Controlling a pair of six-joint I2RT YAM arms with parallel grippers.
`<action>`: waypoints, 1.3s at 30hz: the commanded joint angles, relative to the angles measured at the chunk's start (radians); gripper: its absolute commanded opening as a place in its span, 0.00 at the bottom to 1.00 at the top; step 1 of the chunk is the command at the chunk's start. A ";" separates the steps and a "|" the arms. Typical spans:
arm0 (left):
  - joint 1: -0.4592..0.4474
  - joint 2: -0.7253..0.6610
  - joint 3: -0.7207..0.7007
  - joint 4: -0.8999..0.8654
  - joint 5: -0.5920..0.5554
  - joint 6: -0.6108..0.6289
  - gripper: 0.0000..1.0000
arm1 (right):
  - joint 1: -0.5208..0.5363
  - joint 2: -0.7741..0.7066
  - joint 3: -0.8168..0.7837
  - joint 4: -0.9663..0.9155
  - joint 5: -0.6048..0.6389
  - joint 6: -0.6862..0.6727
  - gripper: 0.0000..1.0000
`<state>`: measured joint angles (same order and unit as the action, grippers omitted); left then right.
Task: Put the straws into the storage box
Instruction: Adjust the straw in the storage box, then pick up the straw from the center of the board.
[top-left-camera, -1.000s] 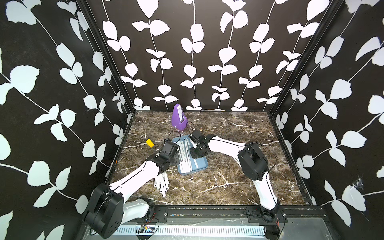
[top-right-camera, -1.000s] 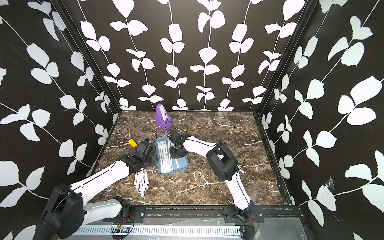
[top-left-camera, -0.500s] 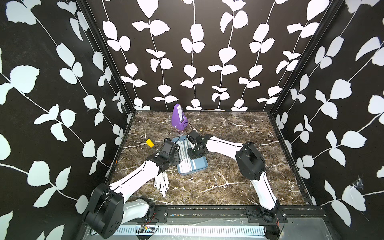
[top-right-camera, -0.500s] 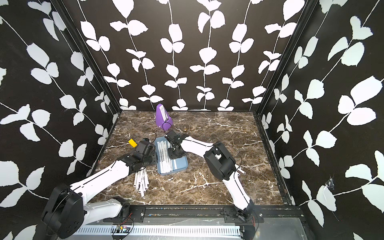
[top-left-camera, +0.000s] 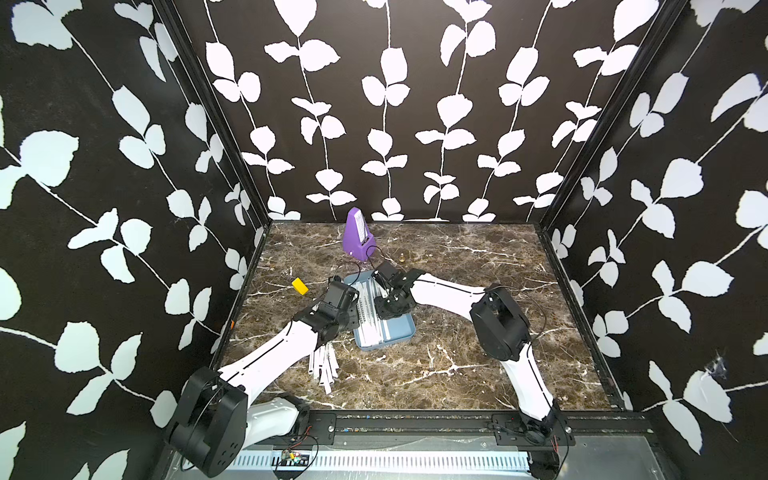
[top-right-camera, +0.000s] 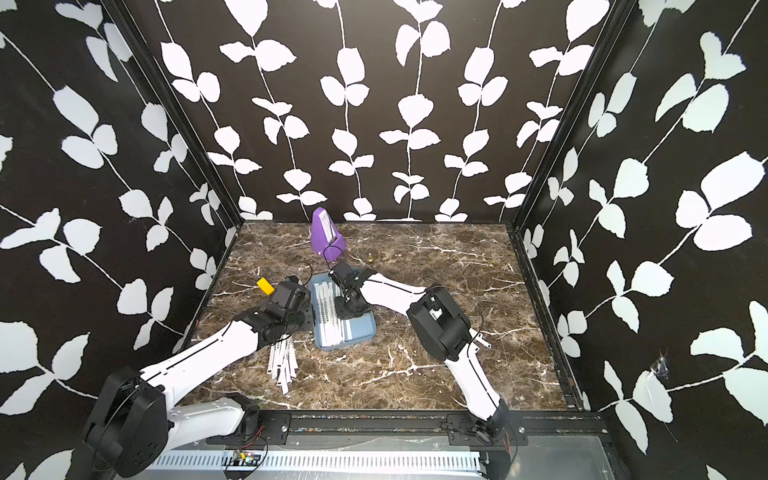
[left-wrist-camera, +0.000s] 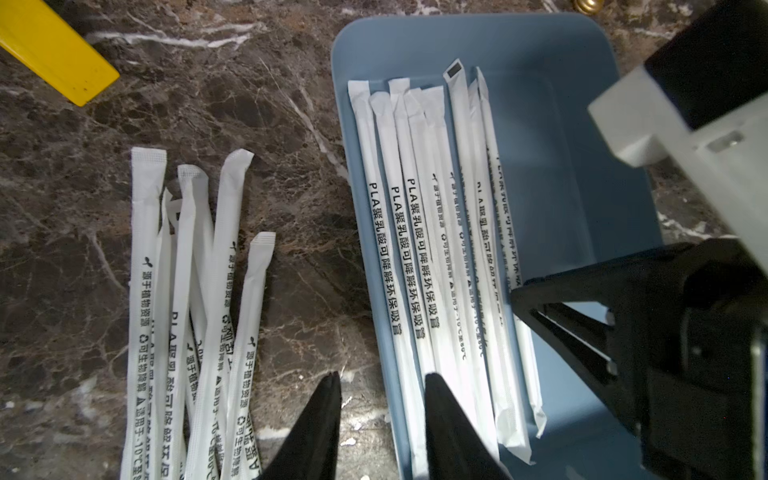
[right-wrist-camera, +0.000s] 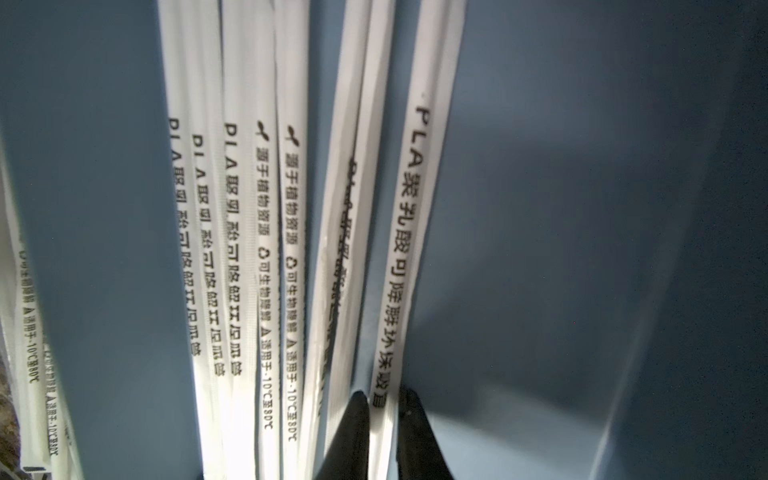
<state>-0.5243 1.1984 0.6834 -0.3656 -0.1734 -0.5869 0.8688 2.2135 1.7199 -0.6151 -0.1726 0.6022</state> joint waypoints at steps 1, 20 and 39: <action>0.006 -0.003 -0.013 0.015 0.006 -0.004 0.37 | 0.012 0.026 0.038 -0.012 -0.004 0.015 0.16; 0.008 -0.157 0.089 -0.255 -0.203 0.136 0.61 | -0.180 -0.384 -0.245 -0.112 0.018 -0.127 0.30; -0.136 -0.062 0.093 -0.097 -0.046 0.019 0.70 | -0.461 -0.504 -0.630 -0.188 0.299 -0.312 0.29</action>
<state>-0.6521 1.1339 0.7738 -0.5156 -0.2432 -0.5251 0.4053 1.6840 1.1168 -0.8150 0.0803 0.3058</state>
